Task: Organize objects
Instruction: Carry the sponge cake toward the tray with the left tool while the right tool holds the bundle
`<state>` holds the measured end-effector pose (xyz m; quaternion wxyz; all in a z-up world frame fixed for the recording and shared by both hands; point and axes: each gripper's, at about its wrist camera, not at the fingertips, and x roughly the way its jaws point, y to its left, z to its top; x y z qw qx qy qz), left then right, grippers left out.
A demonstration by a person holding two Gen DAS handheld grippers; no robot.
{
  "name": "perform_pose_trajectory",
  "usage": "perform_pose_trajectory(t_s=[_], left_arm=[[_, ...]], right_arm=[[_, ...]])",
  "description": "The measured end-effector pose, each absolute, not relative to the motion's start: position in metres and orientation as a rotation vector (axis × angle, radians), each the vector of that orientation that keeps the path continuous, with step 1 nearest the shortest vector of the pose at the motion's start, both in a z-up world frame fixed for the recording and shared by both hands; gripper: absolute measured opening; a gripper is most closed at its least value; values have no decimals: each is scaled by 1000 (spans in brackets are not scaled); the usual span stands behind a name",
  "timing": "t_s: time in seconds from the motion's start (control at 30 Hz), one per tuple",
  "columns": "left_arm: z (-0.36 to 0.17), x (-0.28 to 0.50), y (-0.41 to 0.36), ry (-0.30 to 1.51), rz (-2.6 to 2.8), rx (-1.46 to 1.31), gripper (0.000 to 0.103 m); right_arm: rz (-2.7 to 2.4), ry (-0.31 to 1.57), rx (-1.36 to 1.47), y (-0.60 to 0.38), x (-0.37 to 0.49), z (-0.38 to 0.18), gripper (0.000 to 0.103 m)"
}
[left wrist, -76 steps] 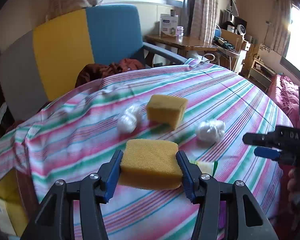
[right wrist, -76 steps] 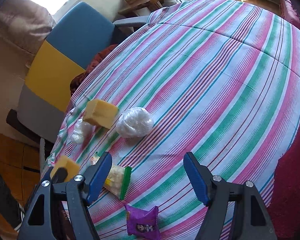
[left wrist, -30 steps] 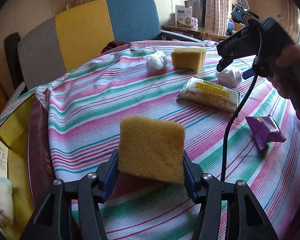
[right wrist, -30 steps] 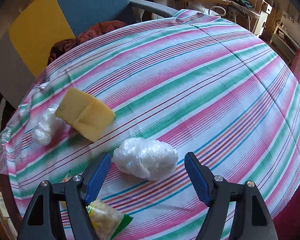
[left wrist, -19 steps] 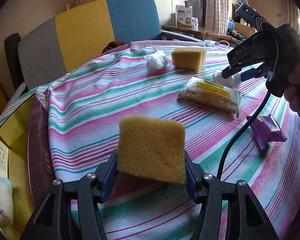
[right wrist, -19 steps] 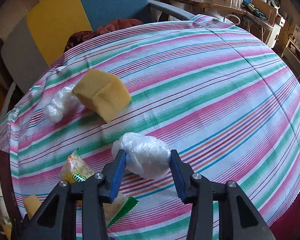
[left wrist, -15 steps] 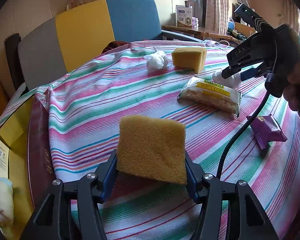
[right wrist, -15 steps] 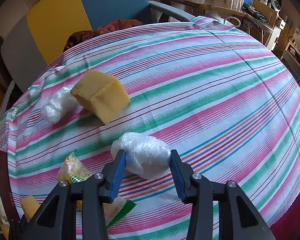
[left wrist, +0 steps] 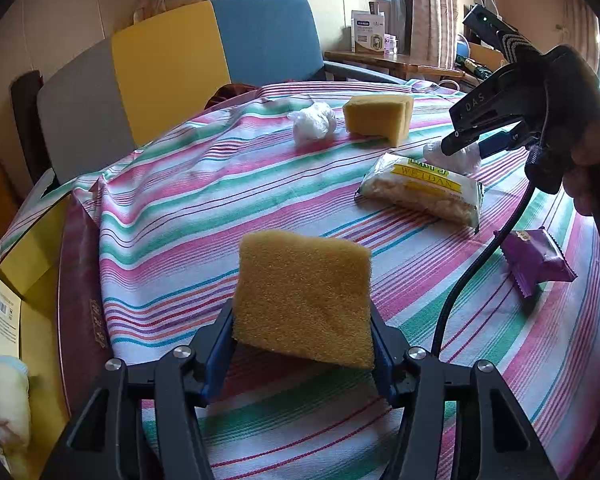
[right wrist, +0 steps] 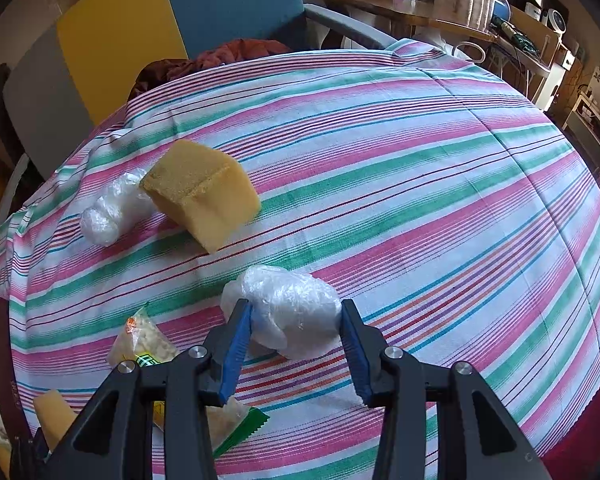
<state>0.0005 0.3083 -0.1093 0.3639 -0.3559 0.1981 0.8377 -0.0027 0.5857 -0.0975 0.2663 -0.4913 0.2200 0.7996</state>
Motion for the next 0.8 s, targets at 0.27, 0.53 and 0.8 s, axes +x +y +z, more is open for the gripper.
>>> perform_pose_trajectory(t_s=[0.27, 0.53, 0.8], left_arm=[[-88, 1, 300, 435, 2173, -923, 56], [-22, 17, 275, 372, 2244, -800, 56], [-4, 23, 234, 331, 2308, -833, 57]], right_arm=[[2173, 592, -1308, 589, -4, -100, 44], [2176, 571, -1303, 587, -6, -101, 44], [2179, 551, -1297, 582, -5, -101, 44]])
